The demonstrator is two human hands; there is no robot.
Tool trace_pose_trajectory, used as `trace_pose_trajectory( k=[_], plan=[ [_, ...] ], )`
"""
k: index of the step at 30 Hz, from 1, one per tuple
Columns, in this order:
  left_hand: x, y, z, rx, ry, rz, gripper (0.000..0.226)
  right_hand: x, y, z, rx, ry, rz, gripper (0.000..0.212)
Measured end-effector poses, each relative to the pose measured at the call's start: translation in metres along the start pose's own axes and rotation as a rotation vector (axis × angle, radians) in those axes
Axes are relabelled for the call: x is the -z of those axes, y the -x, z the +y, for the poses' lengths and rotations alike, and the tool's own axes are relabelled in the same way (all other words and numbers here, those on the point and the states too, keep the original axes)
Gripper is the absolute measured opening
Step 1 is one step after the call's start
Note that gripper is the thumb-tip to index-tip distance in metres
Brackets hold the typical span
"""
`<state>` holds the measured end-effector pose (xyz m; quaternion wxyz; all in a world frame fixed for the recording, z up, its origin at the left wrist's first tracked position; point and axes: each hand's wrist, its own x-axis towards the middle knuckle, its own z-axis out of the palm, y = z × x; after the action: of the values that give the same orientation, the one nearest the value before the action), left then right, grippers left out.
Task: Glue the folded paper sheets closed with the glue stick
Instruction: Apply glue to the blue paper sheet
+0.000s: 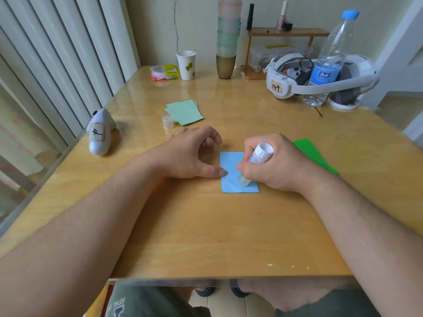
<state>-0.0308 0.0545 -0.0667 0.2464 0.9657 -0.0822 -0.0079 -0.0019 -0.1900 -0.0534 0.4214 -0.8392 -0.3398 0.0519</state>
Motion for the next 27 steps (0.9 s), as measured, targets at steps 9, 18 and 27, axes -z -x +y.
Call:
trace_pose_trajectory(
  k=[9, 18, 27],
  plan=[
    [0.000, -0.001, -0.001, -0.003, -0.007, -0.003, 0.074, 0.007, -0.001, 0.004, -0.005, 0.058, 0.005, 0.025],
    [0.000, -0.001, -0.001, 0.001, -0.008, -0.007, 0.074, 0.008, -0.003, 0.005, 0.052, -0.152, 0.164, 0.031],
    [0.001, 0.000, 0.001, 0.007, -0.019, -0.013, 0.073, -0.015, -0.002, -0.001, 0.076, -0.205, 0.013, 0.014]
  ],
)
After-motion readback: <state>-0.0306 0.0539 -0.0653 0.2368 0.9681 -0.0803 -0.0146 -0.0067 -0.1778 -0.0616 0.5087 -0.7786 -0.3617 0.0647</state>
